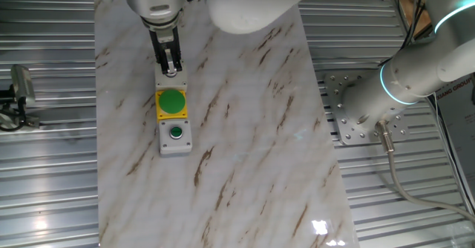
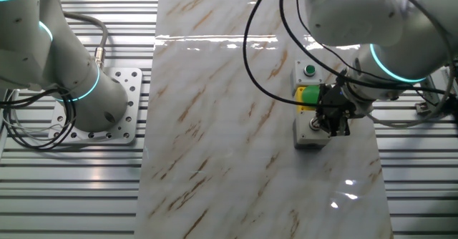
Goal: Press three buttons from left to right in sequence
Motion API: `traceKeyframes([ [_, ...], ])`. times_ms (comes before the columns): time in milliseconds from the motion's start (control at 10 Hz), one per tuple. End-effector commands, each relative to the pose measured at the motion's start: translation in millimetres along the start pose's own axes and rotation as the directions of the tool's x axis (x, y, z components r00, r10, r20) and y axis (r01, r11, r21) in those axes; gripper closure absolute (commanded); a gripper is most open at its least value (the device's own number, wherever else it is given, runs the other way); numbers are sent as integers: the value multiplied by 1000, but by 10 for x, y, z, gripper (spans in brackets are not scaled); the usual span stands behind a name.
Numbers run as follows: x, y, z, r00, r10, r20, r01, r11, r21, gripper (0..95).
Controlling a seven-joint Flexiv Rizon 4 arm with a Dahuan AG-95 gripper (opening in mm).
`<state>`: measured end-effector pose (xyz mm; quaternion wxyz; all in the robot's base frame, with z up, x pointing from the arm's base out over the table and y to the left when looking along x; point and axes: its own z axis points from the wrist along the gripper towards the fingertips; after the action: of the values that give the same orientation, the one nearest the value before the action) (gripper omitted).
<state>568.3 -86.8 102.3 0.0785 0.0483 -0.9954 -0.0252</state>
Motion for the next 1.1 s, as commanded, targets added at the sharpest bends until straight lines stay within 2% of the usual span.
traceKeyframes([
  [100,3,-1,-48,1000,-1,-3,1,1000,-1,950],
  [300,15,-1,-140,1000,-10,-5,10,1000,0,950],
  [500,14,0,-151,1000,-18,-5,18,1000,4,950],
  [800,-19,47,-136,1000,-26,-6,26,999,47,950],
  [1100,-70,144,-139,1000,-6,-15,7,998,62,950],
])
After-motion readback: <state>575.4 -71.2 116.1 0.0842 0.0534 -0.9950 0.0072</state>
